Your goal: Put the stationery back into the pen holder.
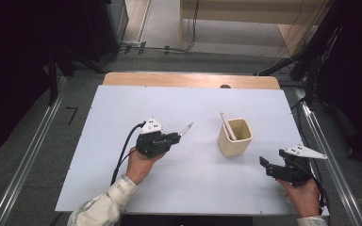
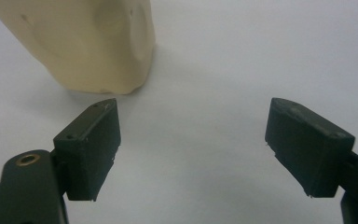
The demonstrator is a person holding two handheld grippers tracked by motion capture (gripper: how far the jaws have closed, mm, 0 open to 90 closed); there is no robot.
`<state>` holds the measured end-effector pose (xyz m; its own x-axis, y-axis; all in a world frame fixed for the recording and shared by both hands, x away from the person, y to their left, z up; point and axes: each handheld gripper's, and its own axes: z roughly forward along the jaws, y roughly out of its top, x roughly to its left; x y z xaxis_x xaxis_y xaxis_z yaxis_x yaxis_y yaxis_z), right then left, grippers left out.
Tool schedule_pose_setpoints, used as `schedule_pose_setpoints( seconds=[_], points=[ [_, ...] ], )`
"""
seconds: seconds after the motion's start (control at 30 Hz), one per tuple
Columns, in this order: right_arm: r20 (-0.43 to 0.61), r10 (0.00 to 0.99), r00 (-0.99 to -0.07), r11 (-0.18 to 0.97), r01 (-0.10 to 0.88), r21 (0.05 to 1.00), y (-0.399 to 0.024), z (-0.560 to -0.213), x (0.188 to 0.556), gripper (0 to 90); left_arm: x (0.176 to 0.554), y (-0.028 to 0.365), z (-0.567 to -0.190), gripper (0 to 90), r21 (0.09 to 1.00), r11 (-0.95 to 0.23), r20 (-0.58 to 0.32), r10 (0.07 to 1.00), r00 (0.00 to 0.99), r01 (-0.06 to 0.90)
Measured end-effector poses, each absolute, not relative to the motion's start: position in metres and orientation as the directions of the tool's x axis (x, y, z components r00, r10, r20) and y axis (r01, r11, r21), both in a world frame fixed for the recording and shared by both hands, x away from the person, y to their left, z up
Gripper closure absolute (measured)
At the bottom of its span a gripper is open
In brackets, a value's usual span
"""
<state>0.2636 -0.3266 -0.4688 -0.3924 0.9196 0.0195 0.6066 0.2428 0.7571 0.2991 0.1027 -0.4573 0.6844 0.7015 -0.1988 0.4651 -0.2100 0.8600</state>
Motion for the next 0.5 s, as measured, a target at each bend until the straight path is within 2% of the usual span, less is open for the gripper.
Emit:
schedule_pose_setpoints(
  seconds=[0.5],
  points=[
    [0.023, 0.919, -0.393, 0.239, 0.604, 0.76, -0.328, -0.468, 0.265, 16.6, 0.303, 0.085, -0.453, 80.6, 0.865, -0.217, -0.202, 0.676, 0.709, 0.453]
  ],
)
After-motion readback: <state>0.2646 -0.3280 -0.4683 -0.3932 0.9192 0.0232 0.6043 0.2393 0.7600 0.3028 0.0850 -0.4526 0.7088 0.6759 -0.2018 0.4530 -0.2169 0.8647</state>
